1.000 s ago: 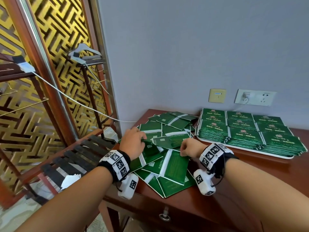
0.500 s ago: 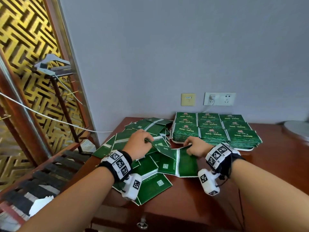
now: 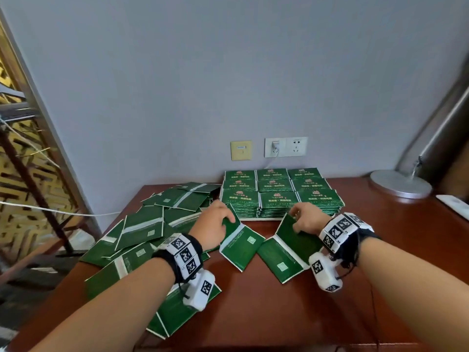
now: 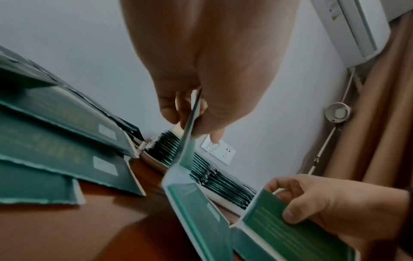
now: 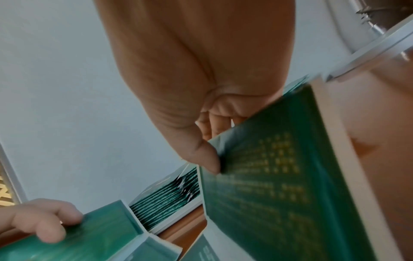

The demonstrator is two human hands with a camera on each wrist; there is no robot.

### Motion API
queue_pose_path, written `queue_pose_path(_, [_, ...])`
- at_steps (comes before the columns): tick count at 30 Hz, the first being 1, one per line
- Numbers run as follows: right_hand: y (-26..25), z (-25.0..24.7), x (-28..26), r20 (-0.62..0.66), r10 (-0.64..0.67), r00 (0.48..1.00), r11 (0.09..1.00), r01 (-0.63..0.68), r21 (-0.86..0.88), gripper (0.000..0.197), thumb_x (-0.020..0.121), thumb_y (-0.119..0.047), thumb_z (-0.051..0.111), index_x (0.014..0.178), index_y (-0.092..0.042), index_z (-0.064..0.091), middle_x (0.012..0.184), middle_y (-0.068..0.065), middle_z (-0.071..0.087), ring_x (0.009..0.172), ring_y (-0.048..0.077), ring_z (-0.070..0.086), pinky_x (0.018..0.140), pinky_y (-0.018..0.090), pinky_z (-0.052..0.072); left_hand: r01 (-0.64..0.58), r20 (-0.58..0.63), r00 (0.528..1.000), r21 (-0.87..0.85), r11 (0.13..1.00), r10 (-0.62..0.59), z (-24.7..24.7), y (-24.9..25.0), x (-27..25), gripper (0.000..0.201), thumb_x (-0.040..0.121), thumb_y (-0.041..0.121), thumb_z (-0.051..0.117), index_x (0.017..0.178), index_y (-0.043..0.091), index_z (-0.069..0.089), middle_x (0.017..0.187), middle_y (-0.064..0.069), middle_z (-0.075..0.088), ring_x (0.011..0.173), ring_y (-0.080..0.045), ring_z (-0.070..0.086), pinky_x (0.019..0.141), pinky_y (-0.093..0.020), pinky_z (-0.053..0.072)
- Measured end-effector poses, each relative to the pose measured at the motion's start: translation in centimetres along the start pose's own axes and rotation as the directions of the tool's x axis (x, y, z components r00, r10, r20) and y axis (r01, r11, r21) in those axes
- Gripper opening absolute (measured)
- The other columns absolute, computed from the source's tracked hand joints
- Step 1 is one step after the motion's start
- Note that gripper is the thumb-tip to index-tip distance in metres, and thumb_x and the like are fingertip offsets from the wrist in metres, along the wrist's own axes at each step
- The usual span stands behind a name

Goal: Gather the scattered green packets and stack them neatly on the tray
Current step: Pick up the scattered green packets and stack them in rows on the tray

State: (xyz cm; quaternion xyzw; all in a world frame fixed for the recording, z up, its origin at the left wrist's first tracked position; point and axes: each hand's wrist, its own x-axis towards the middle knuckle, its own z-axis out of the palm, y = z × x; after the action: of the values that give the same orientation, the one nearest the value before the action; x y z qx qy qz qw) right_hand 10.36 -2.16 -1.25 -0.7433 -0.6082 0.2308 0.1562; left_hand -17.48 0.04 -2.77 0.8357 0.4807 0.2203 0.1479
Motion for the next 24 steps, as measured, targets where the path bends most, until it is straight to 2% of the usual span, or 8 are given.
queue_pose_path(4, [0.8,-1.1,0.3,-0.034,-0.023,0.999,0.998,0.021,-0.061,0.038,0.07,-0.003,0.074,0.106,-0.015,0.067,0.101,0.003,0.066,0.09,0.019,0.063,0.078,0.028,0.054,-0.054,0.052,0.997,0.004,0.999,0.053,0.9,0.9,0.7,0.051,0.086,-0.012,0.055,0.124,0.022,0.057,0.129,0.008,0.038,0.088,-0.009,0.053,0.087,-0.021,0.044])
queue_pose_path(7, [0.8,-1.0,0.4,-0.043,-0.064,0.997,0.995,0.061,-0.075,0.031,0.072,-0.002,0.073,0.098,-0.019,0.067,0.096,0.002,0.066,0.088,0.018,0.063,0.073,0.026,0.051,-0.059,0.105,0.993,-0.016,0.998,0.06,1.3,1.4,0.9,0.06,0.085,-0.012,0.055,0.134,0.024,0.05,0.129,0.008,0.046,0.108,-0.008,0.054,0.098,-0.022,0.042])
queue_pose_path(10, [0.6,-0.4,0.4,-0.002,-0.112,0.994,0.988,0.111,-0.107,0.028,0.073,-0.003,0.072,0.091,-0.023,0.064,0.092,-0.002,0.063,0.088,0.017,0.063,0.073,0.025,0.052,-0.06,0.173,0.983,-0.031,0.998,0.064,1.8,1.4,1.0,0.054,0.086,-0.011,0.054,0.127,0.024,0.056,0.116,0.007,0.058,0.108,-0.012,0.057,0.096,-0.025,0.045])
queue_pose_path(13, [0.3,0.3,0.3,0.048,-0.145,0.988,0.98,0.15,-0.133,0.027,0.073,-0.003,0.071,0.089,-0.024,0.065,0.09,-0.005,0.063,0.086,0.015,0.063,0.067,0.022,0.051,-0.1,0.235,0.967,-0.008,0.995,0.1,1.9,1.5,0.8,0.039,0.086,-0.007,0.058,0.113,0.019,0.067,0.106,0.006,0.062,0.097,-0.011,0.058,0.078,-0.008,0.04])
queue_pose_path(15, [0.1,0.5,0.2,0.069,-0.158,0.985,0.976,0.166,-0.14,0.027,0.073,-0.003,0.072,0.088,-0.024,0.065,0.089,-0.005,0.063,0.082,0.014,0.062,0.062,0.019,0.047,-0.106,0.292,0.951,0.002,0.994,0.101,2.0,1.5,0.6,0.032,0.088,0.0,0.064,0.114,0.018,0.067,0.104,0.008,0.059,0.096,-0.008,0.056,0.071,-0.002,0.035])
queue_pose_path(18, [0.2,0.7,0.2,0.114,-0.168,0.979,0.97,0.184,-0.157,0.026,0.071,-0.01,0.079,0.088,-0.024,0.066,0.085,-0.008,0.061,0.078,0.011,0.059,0.062,0.021,0.045,-0.077,0.385,0.92,0.009,0.997,0.068,2.1,1.5,0.4,0.028,0.086,0.027,0.074,0.113,0.023,0.067,0.106,0.009,0.057,0.103,-0.008,0.056,0.083,-0.017,0.041])
queue_pose_path(20, [0.4,0.9,0.0,0.152,-0.175,0.973,0.97,0.197,-0.142,0.025,0.071,-0.021,0.083,0.089,-0.025,0.066,0.084,-0.009,0.061,0.076,0.01,0.059,0.062,0.022,0.045,-0.054,0.409,0.911,0.007,0.999,0.046,2.3,1.3,0.3,0.03,0.086,0.041,0.072,0.111,0.024,0.068,0.108,0.008,0.057,0.107,-0.009,0.056,0.088,-0.023,0.042])
queue_pose_path(24, [0.8,1.0,-0.6,0.172,-0.15,0.974,0.978,0.172,-0.119,0.032,0.075,-0.038,0.08,0.1,-0.021,0.068,0.092,-0.007,0.063,0.086,0.012,0.061,0.071,0.024,0.048,-0.036,0.339,0.941,0.122,0.992,-0.007,2.9,0.2,0.7,0.037,0.088,0.047,0.067,0.117,0.026,0.063,0.116,0.004,0.055,0.11,-0.013,0.055,0.099,-0.032,0.045])
